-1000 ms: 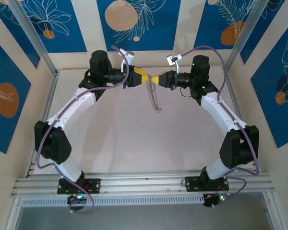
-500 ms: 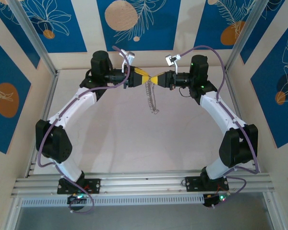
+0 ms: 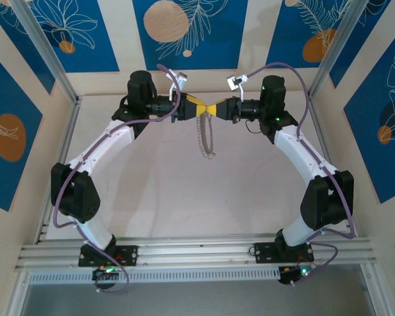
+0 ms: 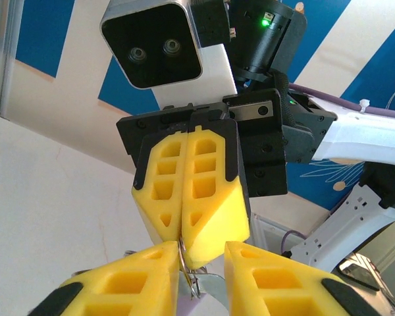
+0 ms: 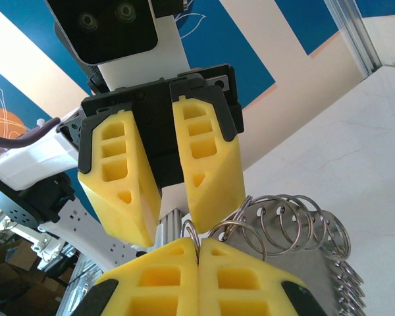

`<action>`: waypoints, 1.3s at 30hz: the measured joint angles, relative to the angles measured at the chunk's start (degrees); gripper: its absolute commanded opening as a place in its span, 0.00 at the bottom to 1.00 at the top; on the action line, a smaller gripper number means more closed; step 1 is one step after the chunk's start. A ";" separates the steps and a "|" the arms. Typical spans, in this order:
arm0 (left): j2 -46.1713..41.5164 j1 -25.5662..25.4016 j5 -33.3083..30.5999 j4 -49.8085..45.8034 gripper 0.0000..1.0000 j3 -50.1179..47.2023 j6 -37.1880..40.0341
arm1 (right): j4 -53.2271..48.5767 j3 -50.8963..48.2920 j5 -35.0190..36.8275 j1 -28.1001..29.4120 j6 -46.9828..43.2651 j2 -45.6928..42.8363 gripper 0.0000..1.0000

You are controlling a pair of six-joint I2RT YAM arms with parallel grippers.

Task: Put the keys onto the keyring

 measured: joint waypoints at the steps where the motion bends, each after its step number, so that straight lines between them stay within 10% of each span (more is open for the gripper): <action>1: 0.00 -0.11 -0.02 0.02 0.20 0.00 0.00 | 0.00 0.00 0.00 0.00 0.00 0.00 0.00; 19: 0.98 -0.52 -0.11 -0.33 0.00 0.00 0.09 | -0.04 0.04 0.00 0.00 0.00 0.04 0.00; 24: 0.90 -0.76 -0.92 0.87 0.00 -0.26 -0.15 | -0.37 -0.09 1.14 -0.20 0.09 0.04 0.37; 39: -1.25 -1.84 -4.74 11.37 0.00 -7.48 -7.10 | 8.61 -15.50 6.32 -3.45 5.20 -12.07 0.38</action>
